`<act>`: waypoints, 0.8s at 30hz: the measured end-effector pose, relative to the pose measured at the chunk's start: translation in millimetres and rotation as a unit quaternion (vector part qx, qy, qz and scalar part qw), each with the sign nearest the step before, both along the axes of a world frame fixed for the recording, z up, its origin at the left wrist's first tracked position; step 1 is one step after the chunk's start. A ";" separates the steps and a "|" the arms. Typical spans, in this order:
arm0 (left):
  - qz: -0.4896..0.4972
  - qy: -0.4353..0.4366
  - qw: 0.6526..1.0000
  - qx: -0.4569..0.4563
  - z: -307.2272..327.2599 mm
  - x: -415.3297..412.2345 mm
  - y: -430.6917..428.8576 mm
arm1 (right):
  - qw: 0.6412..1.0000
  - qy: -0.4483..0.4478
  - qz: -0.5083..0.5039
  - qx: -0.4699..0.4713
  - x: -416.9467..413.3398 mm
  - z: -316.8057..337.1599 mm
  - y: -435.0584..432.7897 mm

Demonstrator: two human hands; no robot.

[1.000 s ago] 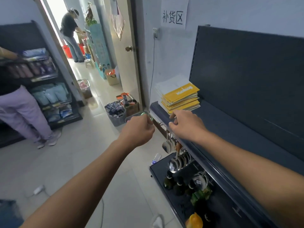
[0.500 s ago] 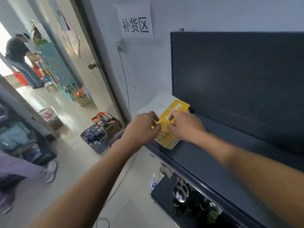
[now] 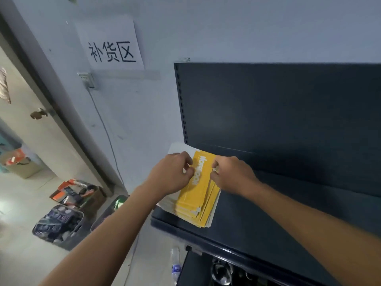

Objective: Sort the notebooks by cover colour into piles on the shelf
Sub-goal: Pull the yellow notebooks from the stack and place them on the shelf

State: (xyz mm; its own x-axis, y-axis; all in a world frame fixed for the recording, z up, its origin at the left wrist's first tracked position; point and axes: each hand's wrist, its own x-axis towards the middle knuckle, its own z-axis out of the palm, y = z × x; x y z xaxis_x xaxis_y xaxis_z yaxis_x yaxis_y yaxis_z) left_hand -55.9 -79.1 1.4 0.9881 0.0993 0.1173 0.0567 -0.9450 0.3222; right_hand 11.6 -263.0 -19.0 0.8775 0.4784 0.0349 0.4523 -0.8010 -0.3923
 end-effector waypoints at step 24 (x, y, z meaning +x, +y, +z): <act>0.025 0.049 0.998 -0.023 -34.6 40.4 83.6 | 0.974 0.088 -0.198 -0.059 -55.8 -31.0 83.9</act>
State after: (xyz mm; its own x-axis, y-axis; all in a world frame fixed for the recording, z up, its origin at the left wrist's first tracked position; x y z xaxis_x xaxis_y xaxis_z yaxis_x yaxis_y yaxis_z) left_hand -15.5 4.5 -33.2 0.9883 0.1520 0.0155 0.1366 -0.9247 0.3554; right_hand -44.2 -179.1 -50.1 0.9814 0.0931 -0.1681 0.0327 -0.9430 -0.3312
